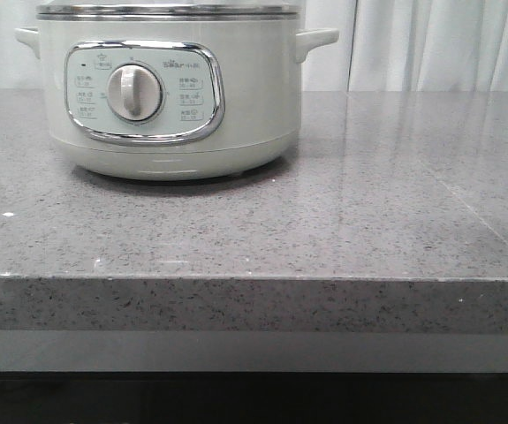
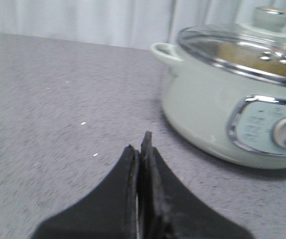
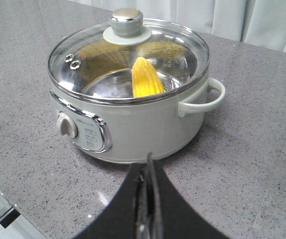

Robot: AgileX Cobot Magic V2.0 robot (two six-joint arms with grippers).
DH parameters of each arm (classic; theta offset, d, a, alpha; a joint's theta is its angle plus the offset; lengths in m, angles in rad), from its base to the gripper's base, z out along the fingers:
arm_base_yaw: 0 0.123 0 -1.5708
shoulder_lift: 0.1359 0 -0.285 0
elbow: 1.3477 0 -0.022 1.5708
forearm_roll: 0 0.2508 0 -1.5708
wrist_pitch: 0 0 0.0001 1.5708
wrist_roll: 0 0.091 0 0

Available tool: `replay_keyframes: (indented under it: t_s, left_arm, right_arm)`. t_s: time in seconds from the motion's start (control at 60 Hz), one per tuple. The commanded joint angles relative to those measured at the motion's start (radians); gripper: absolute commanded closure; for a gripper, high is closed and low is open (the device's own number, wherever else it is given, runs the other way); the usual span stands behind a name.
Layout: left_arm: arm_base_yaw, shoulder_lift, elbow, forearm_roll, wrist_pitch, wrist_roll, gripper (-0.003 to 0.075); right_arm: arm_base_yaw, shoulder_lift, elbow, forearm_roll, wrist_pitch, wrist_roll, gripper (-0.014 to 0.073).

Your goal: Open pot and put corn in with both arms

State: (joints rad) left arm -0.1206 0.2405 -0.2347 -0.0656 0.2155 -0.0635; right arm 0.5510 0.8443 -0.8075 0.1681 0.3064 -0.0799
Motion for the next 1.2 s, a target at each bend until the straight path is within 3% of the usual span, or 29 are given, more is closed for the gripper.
replay_keyframes:
  t_s: [0.0,0.2,0.35,1.184]
  left_arm:
    - [0.059,-0.076,0.046,-0.038,-0.113,-0.010,0.0741]
    - [0.110,-0.236,0.167,-0.042,-0.135,-0.010,0.0741]
    - [0.110,-0.261,0.257,-0.042,-0.289,-0.010,0.0741]
    - [0.058,-0.264,0.254,0.004,-0.286,0.004,0.0741]
  right_arm:
    - [-0.003,-0.008,-0.027,-0.005,-0.071,-0.008,0.0713]
    - [-0.003,-0.008,-0.027,-0.005,-0.071,-0.008,0.0713]
    - [-0.003,-0.008,-0.027,-0.005,-0.069,-0.008,0.0713]
    - [-0.003,-0.008,-0.027,-0.005,-0.071,-0.008,0.0713]
